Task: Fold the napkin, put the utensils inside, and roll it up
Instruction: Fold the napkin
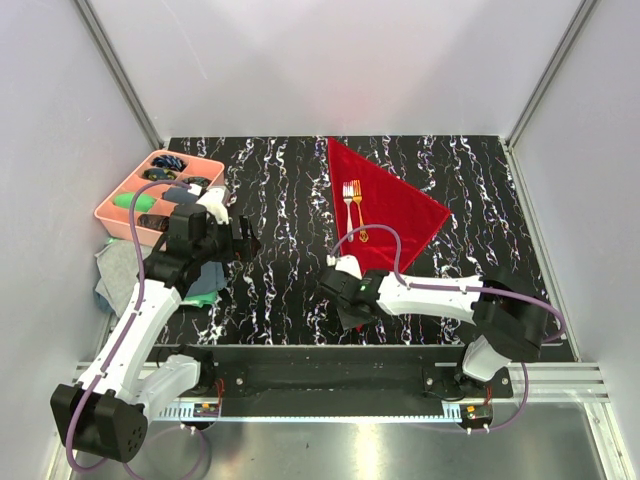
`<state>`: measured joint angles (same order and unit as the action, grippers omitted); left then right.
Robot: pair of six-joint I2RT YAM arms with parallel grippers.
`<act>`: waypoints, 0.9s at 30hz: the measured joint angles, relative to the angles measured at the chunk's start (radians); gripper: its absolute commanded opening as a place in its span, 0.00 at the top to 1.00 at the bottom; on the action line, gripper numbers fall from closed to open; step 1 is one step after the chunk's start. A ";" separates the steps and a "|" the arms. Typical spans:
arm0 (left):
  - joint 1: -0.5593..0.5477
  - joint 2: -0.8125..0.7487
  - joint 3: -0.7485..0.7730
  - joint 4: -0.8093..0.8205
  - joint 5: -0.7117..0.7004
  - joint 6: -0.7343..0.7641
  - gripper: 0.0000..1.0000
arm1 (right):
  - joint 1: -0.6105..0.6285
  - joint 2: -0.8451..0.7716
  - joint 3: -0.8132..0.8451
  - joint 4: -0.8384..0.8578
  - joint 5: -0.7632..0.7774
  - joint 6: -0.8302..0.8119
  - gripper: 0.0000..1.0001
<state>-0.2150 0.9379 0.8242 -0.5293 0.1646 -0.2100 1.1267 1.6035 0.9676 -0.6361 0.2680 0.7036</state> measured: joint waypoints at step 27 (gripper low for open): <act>0.000 0.000 0.000 0.000 0.016 0.000 0.01 | 0.000 0.041 -0.026 -0.010 -0.004 0.016 0.87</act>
<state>-0.2150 0.9379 0.8242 -0.5293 0.1806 -0.2104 1.1267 1.6444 0.9421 -0.6456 0.2638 0.7197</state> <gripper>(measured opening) 0.987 0.183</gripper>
